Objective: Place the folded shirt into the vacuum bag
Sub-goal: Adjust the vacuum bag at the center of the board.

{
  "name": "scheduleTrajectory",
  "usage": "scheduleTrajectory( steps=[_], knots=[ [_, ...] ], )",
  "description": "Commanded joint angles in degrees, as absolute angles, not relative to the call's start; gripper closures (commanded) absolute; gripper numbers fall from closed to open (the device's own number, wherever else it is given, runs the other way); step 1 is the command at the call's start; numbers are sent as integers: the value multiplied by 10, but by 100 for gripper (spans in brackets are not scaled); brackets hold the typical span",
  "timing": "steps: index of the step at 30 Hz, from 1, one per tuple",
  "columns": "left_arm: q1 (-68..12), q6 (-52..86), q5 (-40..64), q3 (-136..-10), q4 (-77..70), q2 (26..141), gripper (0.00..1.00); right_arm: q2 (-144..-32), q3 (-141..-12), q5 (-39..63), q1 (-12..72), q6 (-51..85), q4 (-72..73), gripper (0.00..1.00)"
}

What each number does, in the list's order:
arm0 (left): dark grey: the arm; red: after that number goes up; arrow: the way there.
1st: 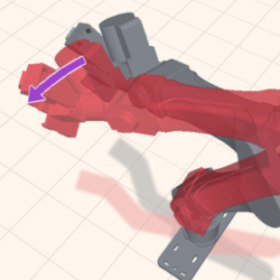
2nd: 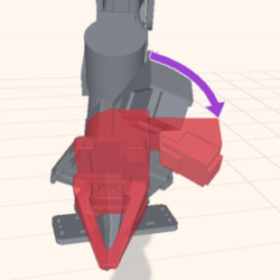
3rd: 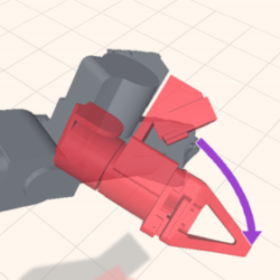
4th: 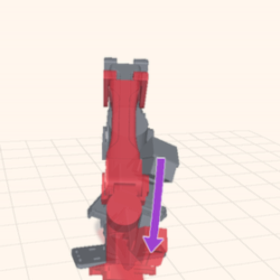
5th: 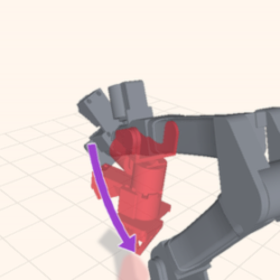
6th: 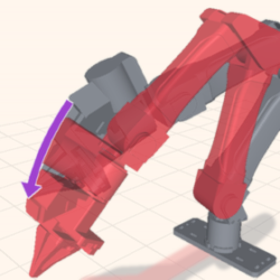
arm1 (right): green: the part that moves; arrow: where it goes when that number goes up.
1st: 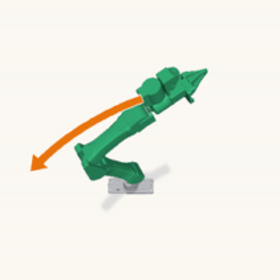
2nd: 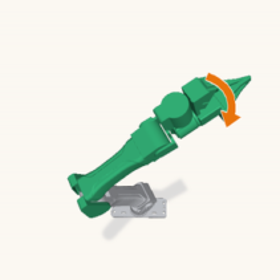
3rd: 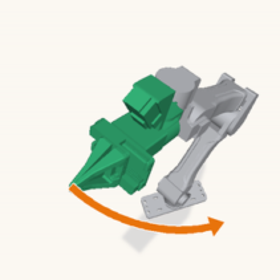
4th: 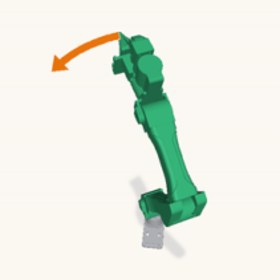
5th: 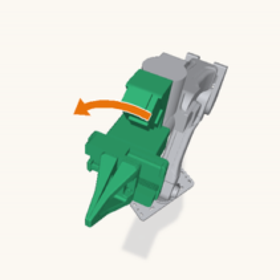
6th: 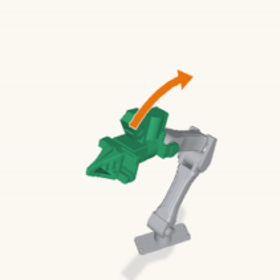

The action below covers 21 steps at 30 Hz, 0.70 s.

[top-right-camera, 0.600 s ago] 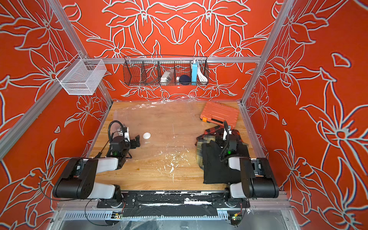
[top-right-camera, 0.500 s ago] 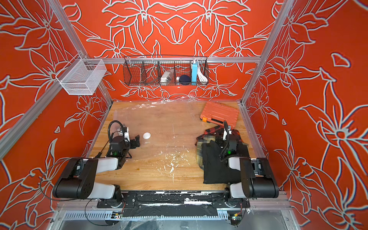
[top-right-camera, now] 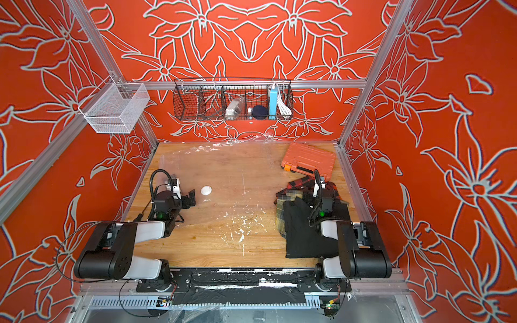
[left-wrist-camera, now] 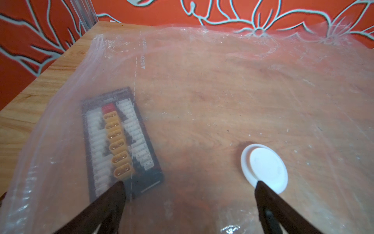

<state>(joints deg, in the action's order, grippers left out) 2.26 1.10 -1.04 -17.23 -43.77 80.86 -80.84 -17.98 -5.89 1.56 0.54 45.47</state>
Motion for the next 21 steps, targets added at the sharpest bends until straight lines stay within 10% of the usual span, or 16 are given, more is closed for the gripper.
scheduleTrajectory(
  steps=[1,9,21],
  knots=[
    [26,11,-2,-181,-439,806,2,-807,-186,-49,17,0,452,2],
    [25,14,-14,-183,-436,803,2,-801,-188,-54,17,-1,455,2],
    [-56,125,-139,-295,-119,563,2,-574,-418,-237,131,211,-113,2]
  ],
)
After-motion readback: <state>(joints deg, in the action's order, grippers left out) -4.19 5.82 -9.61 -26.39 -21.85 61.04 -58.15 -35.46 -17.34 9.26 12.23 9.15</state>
